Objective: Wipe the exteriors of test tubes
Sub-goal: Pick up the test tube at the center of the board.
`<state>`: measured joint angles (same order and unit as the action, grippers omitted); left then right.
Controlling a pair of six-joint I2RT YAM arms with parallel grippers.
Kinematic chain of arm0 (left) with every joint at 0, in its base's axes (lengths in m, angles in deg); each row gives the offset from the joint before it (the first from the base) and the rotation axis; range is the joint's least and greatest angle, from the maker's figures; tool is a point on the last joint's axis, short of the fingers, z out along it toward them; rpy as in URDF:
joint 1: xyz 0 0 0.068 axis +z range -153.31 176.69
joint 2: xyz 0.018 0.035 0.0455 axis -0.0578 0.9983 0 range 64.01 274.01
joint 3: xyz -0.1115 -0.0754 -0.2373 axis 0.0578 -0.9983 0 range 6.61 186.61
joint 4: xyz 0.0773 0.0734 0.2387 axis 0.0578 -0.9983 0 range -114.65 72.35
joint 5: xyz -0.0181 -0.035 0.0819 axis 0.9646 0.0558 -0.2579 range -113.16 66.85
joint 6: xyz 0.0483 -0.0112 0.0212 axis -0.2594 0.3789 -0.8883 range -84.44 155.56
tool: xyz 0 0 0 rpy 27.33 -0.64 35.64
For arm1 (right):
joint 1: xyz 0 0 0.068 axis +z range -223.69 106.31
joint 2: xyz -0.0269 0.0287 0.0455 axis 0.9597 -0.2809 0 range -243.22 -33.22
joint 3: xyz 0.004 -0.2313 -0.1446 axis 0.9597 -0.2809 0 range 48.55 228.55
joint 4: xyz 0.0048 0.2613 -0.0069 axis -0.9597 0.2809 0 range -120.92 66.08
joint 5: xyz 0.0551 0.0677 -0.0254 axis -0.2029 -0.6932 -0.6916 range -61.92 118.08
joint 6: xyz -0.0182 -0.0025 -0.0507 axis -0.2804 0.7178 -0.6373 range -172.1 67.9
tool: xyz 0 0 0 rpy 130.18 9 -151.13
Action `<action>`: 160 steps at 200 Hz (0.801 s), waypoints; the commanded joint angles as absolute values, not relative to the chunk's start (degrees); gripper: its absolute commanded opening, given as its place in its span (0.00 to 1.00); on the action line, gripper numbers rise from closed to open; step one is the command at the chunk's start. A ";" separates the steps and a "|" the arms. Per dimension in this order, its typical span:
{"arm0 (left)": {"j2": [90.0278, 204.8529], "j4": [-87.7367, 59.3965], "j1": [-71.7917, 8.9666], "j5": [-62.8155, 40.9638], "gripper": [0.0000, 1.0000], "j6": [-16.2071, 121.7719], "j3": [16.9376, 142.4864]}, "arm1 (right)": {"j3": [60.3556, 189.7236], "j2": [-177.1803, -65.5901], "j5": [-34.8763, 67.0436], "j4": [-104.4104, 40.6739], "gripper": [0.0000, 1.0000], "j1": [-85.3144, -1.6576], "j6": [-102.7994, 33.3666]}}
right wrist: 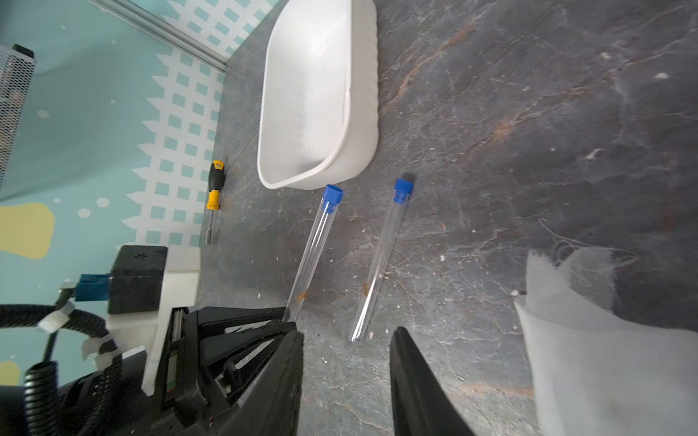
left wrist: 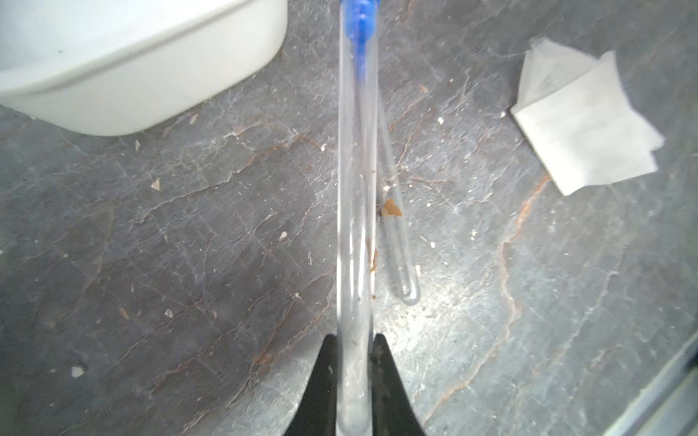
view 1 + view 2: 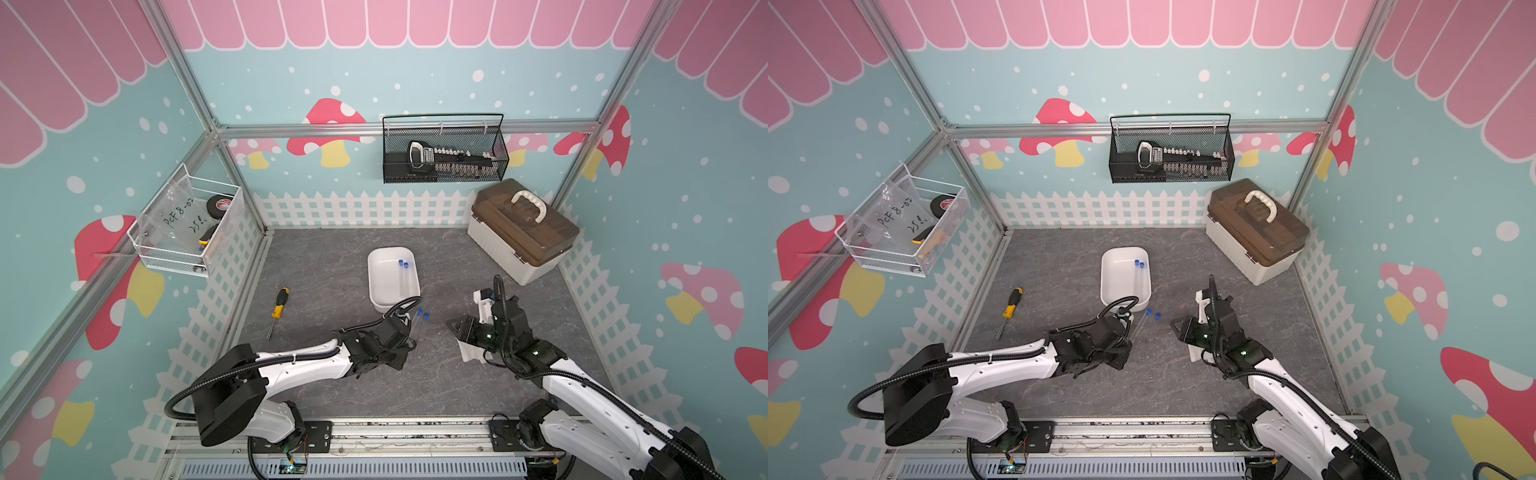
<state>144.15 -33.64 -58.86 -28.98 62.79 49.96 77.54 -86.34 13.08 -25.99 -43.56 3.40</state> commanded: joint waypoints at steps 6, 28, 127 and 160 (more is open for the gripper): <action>140.88 -32.77 -58.51 -27.22 0.14 65.04 50.11 | 76.12 -89.10 12.26 -36.28 0.38 -41.63 6.95; 138.87 -32.81 -58.55 -26.57 0.14 65.59 50.38 | 77.28 -92.22 12.82 -40.07 0.38 -40.75 7.53; 135.53 -31.78 -58.59 -25.24 0.14 66.41 50.07 | 82.52 -100.28 14.61 -48.43 0.39 -36.44 8.97; 135.34 -31.47 -58.60 -25.04 0.14 66.41 50.46 | 82.56 -100.69 14.82 -48.47 0.41 -36.04 8.94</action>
